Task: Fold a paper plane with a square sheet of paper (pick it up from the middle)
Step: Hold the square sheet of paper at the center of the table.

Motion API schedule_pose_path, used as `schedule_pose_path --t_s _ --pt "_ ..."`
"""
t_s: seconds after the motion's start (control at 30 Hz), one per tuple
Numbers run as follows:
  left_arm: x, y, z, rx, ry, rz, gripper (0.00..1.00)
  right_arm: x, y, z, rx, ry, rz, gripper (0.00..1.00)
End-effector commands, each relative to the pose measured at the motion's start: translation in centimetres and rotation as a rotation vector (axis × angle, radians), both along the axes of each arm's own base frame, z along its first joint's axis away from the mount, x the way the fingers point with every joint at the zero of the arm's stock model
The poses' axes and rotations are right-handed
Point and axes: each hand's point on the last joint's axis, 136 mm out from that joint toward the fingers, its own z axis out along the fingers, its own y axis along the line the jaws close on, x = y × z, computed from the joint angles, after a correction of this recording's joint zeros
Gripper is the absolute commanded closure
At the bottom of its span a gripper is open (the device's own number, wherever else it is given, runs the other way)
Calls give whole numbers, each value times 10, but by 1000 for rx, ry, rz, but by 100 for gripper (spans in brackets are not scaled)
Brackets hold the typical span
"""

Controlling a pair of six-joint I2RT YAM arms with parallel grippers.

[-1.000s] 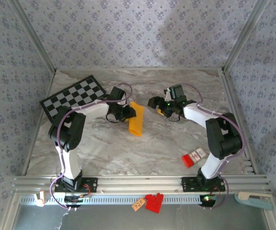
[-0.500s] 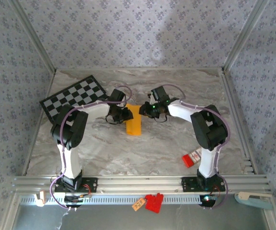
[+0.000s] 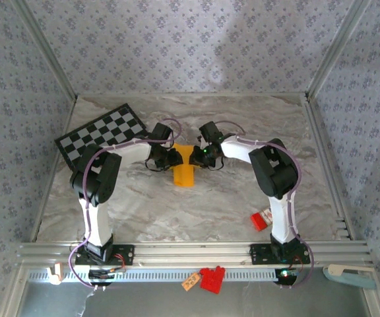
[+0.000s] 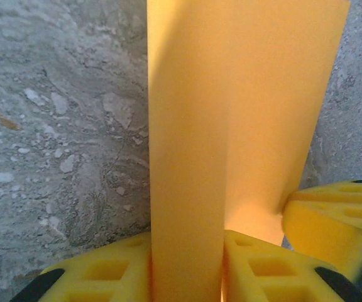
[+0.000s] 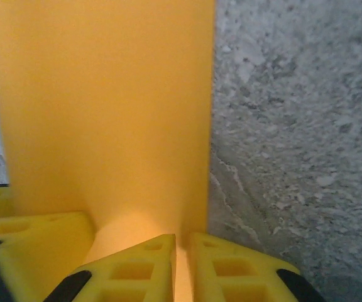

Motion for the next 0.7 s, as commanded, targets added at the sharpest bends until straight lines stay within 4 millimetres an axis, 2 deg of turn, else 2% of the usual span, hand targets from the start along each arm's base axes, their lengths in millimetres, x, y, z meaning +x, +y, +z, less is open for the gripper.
schedule_pose_path --t_s 0.0,0.13,0.37,0.47,0.67 --pt "-5 8 -2 35 24 4 68 -10 -6 -18 -85 54 12 85" --pt "-4 12 6 52 15 12 65 -12 -10 -22 -116 69 4 85" --pt "-6 24 19 109 11 33 50 -10 -9 -22 -124 70 5 85" --pt "-9 21 15 99 36 28 45 -10 -8 -21 -117 73 4 85" --pt "-12 16 0 87 84 20 45 -6 1 -9 -63 72 1 83"
